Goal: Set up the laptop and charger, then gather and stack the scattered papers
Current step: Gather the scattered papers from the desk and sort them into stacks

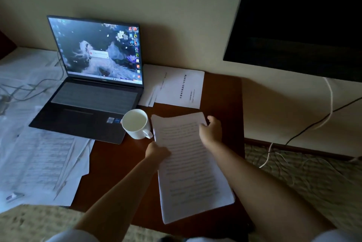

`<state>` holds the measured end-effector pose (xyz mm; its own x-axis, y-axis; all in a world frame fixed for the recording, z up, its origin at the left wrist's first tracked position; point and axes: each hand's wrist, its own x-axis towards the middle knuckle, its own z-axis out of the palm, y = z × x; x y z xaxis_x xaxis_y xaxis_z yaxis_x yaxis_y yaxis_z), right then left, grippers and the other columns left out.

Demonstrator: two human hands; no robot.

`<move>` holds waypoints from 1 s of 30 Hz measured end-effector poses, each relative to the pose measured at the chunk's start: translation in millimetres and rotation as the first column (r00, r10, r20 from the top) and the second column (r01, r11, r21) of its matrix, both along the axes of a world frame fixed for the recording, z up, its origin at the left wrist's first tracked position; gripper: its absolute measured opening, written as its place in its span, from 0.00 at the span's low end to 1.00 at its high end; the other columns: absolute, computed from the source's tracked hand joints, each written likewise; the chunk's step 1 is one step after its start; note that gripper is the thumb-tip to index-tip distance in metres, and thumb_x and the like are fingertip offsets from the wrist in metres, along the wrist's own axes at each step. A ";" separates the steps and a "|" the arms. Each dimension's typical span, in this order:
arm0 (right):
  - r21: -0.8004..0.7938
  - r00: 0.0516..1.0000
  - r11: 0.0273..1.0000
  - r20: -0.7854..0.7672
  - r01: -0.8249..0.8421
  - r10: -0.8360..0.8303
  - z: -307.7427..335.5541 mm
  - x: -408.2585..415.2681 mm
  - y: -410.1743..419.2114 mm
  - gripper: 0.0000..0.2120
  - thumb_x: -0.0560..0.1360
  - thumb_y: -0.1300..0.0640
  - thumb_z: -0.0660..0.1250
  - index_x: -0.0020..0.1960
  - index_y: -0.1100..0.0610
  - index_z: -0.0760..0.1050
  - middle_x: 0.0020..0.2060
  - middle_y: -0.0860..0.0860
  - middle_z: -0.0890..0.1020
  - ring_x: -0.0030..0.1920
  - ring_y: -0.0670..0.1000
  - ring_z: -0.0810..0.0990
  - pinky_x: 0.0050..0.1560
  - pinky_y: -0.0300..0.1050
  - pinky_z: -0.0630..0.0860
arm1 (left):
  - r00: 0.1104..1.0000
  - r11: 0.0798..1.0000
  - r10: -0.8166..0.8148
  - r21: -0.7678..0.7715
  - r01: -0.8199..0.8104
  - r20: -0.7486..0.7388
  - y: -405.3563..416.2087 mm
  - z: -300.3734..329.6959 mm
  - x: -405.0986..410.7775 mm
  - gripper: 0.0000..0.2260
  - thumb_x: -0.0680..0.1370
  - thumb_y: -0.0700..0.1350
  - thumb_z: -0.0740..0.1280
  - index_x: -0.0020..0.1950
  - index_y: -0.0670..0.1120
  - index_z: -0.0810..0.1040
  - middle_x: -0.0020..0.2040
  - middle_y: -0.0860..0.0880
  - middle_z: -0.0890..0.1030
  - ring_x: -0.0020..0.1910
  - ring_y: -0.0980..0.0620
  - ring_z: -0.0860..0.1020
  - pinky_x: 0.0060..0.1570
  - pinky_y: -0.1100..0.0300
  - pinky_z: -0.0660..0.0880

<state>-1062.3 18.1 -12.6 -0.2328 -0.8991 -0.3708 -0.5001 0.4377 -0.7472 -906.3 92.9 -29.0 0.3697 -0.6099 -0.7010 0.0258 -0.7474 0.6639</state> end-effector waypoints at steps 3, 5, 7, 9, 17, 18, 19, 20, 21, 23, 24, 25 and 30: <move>0.034 0.990 0.999 0.142 0.016 -0.020 -2.5 18.2 -34.6 0.25 0.77 0.60 0.61 0.73 0.58 0.63 0.71 0.55 0.67 0.69 0.55 0.68 0.68 0.49 0.66 | 0.993 0.993 0.120 -0.006 -0.120 -0.015 -6.9 -11.2 1.7 0.16 0.66 0.29 0.71 0.52 0.37 0.77 0.47 0.40 0.81 0.47 0.39 0.81 0.50 0.43 0.79; 0.095 0.966 0.994 0.248 0.056 -0.078 -8.6 29.0 -55.5 0.22 0.76 0.59 0.62 0.69 0.58 0.66 0.67 0.55 0.71 0.64 0.55 0.72 0.62 0.49 0.70 | 0.981 0.981 0.192 -0.032 -0.192 -0.027 -12.0 -17.1 1.3 0.16 0.67 0.30 0.71 0.52 0.40 0.76 0.47 0.42 0.81 0.46 0.40 0.81 0.49 0.44 0.79; 0.119 0.923 0.987 0.356 0.110 -0.146 -16.2 39.2 -73.8 0.15 0.74 0.60 0.62 0.61 0.59 0.70 0.57 0.55 0.78 0.51 0.53 0.77 0.45 0.42 0.72 | 0.972 0.972 0.230 -0.037 -0.232 -0.043 -15.4 -20.2 0.4 0.14 0.70 0.32 0.70 0.52 0.43 0.76 0.45 0.44 0.82 0.43 0.43 0.81 0.45 0.47 0.80; 0.148 0.881 0.974 0.418 0.172 -0.219 -20.9 48.3 -88.7 0.14 0.73 0.61 0.63 0.59 0.59 0.72 0.54 0.55 0.79 0.43 0.50 0.79 0.35 0.37 0.72 | 0.967 0.968 0.248 -0.032 -0.250 -0.055 -17.7 -22.0 -0.3 0.11 0.71 0.33 0.70 0.50 0.45 0.77 0.44 0.45 0.82 0.42 0.44 0.82 0.43 0.49 0.80; 0.219 0.892 0.961 0.382 0.167 -0.242 -28.2 55.8 -118.0 0.15 0.77 0.57 0.65 0.61 0.62 0.75 0.52 0.54 0.80 0.47 0.53 0.77 0.45 0.43 0.71 | 0.964 0.965 0.260 -0.017 -0.261 -0.055 -18.8 -22.4 2.8 0.11 0.70 0.35 0.72 0.50 0.44 0.78 0.44 0.46 0.83 0.41 0.46 0.83 0.36 0.54 0.80; 0.201 0.913 0.969 0.350 0.146 -0.211 -28.0 56.3 -115.3 0.13 0.77 0.55 0.64 0.58 0.60 0.77 0.49 0.53 0.80 0.47 0.52 0.77 0.45 0.42 0.71 | 0.964 0.965 0.259 -0.017 -0.260 -0.062 -18.8 -21.9 3.5 0.11 0.70 0.35 0.72 0.50 0.44 0.78 0.44 0.46 0.83 0.41 0.46 0.83 0.34 0.56 0.79; 0.160 0.941 0.978 0.290 0.132 -0.175 -28.4 56.3 -111.6 0.12 0.77 0.53 0.63 0.56 0.57 0.78 0.47 0.51 0.80 0.48 0.52 0.78 0.47 0.42 0.72 | 0.964 0.966 0.256 -0.017 -0.257 -0.067 -18.7 -21.4 3.9 0.10 0.70 0.35 0.72 0.49 0.44 0.78 0.44 0.46 0.83 0.41 0.46 0.83 0.33 0.56 0.79; 0.103 0.963 0.987 0.224 0.126 -0.147 -31.3 55.6 -107.4 0.13 0.77 0.51 0.61 0.55 0.56 0.78 0.47 0.50 0.80 0.50 0.52 0.79 0.48 0.43 0.73 | 0.965 0.967 0.254 -0.020 -0.256 -0.071 -18.3 -21.5 4.0 0.10 0.70 0.35 0.72 0.50 0.44 0.78 0.44 0.46 0.83 0.41 0.46 0.83 0.33 0.56 0.79; 0.038 0.976 0.992 0.180 0.118 -0.123 -29.1 55.7 -100.7 0.14 0.79 0.51 0.59 0.54 0.57 0.78 0.49 0.51 0.80 0.52 0.54 0.79 0.50 0.44 0.73 | 0.965 0.967 0.252 -0.029 -0.254 -0.073 -17.2 -22.0 3.6 0.10 0.71 0.35 0.72 0.50 0.44 0.78 0.44 0.46 0.83 0.41 0.46 0.83 0.34 0.55 0.80; -0.084 0.986 0.990 0.131 0.117 -0.105 -25.2 57.6 -87.1 0.16 0.81 0.54 0.55 0.54 0.64 0.77 0.54 0.57 0.78 0.54 0.58 0.77 0.53 0.48 0.72 | 0.968 0.967 0.245 -0.050 -0.248 -0.062 -14.0 -23.2 2.3 0.11 0.71 0.36 0.72 0.51 0.44 0.78 0.45 0.46 0.83 0.42 0.46 0.83 0.37 0.53 0.80; -0.118 0.989 0.986 0.107 0.119 -0.107 -21.4 61.7 -78.3 0.17 0.82 0.54 0.55 0.54 0.65 0.76 0.55 0.59 0.77 0.55 0.59 0.76 0.54 0.48 0.71 | 0.970 0.969 0.237 -0.058 -0.241 -0.057 -12.6 -22.5 1.5 0.11 0.72 0.36 0.72 0.51 0.45 0.77 0.45 0.47 0.83 0.42 0.47 0.83 0.38 0.53 0.80; -0.141 0.988 0.981 0.097 0.131 -0.118 -14.7 68.3 -68.4 0.17 0.82 0.54 0.54 0.53 0.66 0.76 0.54 0.60 0.77 0.54 0.59 0.77 0.54 0.49 0.71 | 0.972 0.970 0.230 -0.065 -0.233 -0.056 -11.1 -21.6 0.6 0.10 0.72 0.36 0.71 0.51 0.45 0.77 0.45 0.47 0.83 0.43 0.47 0.82 0.39 0.54 0.80; -0.130 0.975 0.976 0.163 0.174 -0.152 2.5 89.9 -42.3 0.18 0.81 0.51 0.54 0.48 0.62 0.77 0.48 0.58 0.81 0.49 0.59 0.80 0.51 0.49 0.76 | 0.980 0.979 0.192 -0.064 -0.195 -0.043 -4.0 -16.5 2.6 0.08 0.74 0.35 0.69 0.51 0.44 0.77 0.45 0.47 0.81 0.44 0.46 0.81 0.44 0.53 0.79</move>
